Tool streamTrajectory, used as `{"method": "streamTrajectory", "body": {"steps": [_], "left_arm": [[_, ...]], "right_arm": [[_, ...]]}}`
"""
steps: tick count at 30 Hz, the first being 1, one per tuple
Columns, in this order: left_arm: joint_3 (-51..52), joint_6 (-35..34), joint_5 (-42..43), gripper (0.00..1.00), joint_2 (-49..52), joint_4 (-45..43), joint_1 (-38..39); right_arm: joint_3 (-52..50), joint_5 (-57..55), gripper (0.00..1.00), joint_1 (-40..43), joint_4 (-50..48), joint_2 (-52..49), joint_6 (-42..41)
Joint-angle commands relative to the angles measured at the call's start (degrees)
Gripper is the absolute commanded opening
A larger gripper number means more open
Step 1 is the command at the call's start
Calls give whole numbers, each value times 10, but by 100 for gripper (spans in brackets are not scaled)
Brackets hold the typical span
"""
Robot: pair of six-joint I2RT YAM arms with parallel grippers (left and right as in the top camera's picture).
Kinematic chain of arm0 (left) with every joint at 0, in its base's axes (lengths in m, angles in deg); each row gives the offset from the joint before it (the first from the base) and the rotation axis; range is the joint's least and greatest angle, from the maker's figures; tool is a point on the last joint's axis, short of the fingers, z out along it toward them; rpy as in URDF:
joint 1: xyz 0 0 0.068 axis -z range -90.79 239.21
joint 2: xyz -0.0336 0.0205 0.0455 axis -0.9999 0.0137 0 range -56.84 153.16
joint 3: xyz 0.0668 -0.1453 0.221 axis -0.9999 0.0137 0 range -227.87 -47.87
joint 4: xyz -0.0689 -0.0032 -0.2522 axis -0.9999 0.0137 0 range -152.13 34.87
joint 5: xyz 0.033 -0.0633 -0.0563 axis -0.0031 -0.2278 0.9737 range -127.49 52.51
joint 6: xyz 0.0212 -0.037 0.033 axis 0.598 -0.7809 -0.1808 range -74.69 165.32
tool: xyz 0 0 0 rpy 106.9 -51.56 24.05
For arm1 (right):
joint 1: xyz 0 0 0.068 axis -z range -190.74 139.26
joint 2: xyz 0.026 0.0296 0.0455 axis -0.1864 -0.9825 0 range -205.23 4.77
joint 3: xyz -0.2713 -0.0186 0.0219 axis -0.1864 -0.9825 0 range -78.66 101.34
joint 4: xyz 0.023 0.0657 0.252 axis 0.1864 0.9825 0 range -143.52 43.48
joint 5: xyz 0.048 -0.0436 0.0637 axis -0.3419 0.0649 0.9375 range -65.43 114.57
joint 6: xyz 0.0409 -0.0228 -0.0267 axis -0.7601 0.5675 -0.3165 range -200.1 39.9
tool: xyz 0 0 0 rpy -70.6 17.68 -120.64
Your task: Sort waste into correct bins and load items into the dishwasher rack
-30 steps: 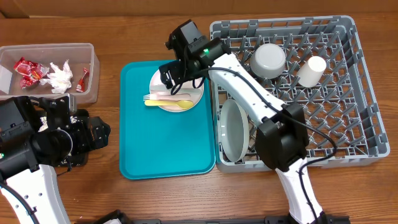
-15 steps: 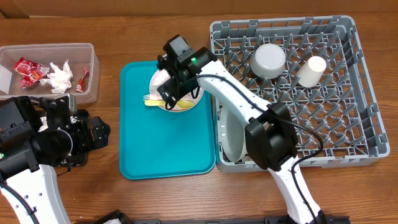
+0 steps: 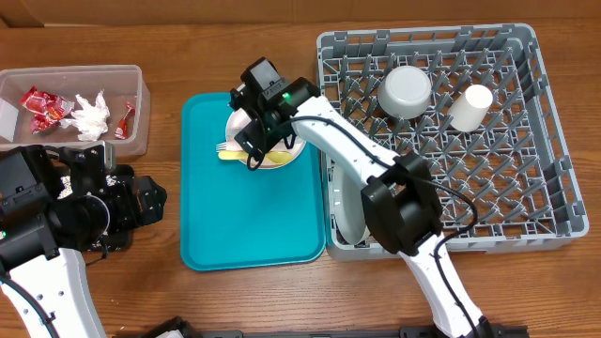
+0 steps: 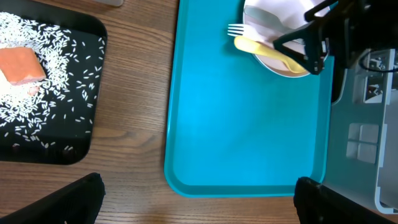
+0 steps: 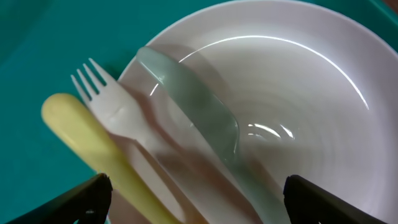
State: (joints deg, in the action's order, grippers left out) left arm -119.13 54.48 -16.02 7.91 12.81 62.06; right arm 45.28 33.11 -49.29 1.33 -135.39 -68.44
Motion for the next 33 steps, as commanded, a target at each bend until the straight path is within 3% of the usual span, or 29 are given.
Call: {"method": "streamTrajectory", "body": {"steps": [1,19,24,28,33], "left_arm": [[4,5,6,100,1,-2,-4],[4,5,6,100,1,-2,-4],[4,5,6,100,1,-2,-4],[4,5,6,100,1,-2,-4],[4,5,6,100,1,-2,-4]], "right_arm": [[-2,-6,90,3,-14,-10,-12],[-40,-17,84,4,-54,-11,-14],[-40,-17,80,4,-60,-11,-14],[-40,-17,67,4,-60,-11,-15],[-41,-18,61,4,-62,-11,-25]]}}
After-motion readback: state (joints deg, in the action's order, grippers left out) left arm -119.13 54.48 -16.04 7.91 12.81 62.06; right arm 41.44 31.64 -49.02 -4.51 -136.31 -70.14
